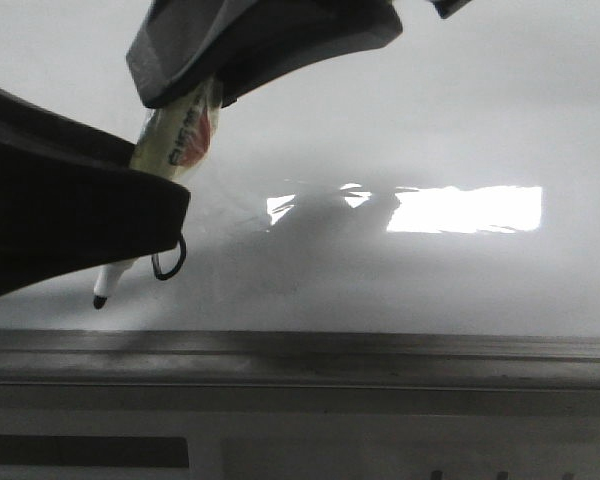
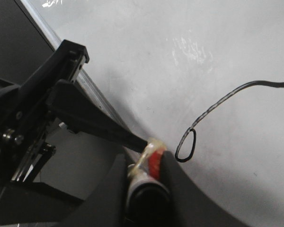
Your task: Write number 6 on whiteboard
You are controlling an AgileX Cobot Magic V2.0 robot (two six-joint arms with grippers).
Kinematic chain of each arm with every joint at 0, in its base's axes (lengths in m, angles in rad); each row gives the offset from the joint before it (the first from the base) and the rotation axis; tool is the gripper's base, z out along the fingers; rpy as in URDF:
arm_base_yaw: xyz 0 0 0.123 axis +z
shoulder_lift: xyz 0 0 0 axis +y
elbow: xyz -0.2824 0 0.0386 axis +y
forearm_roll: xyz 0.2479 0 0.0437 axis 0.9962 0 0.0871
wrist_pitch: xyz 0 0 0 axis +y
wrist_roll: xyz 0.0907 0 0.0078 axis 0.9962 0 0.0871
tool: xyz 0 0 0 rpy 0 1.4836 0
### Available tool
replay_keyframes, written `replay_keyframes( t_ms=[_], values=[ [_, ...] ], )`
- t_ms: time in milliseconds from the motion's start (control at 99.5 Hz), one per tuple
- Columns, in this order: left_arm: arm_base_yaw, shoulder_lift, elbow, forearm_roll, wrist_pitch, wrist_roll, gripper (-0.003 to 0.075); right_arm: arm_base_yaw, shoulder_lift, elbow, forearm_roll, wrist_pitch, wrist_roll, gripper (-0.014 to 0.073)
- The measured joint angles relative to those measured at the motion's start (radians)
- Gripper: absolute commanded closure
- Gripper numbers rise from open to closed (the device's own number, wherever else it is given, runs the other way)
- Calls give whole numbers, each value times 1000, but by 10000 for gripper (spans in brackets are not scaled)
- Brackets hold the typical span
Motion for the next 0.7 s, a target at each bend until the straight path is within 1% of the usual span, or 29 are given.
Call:
replay_keyframes(
  t_ms=[50, 100, 291, 362, 703],
  values=[
    [5, 0, 0, -4, -4, 0, 400, 0, 0, 0, 0, 0, -2, 657],
    [7, 0, 0, -7, -4, 0, 443, 0, 0, 0, 0, 2, -2, 657],
    [8, 0, 0, -7, 15, 0, 680, 0, -6, -2, 15, 10, -2, 657],
    [8, 0, 0, -1, 32, 2, 741, 0, -12, -4, 19, 14, -2, 657],
    [8, 0, 0, 12, 38, 9, 741, 0, -12, -4, 32, 17, -2, 657]
  ],
)
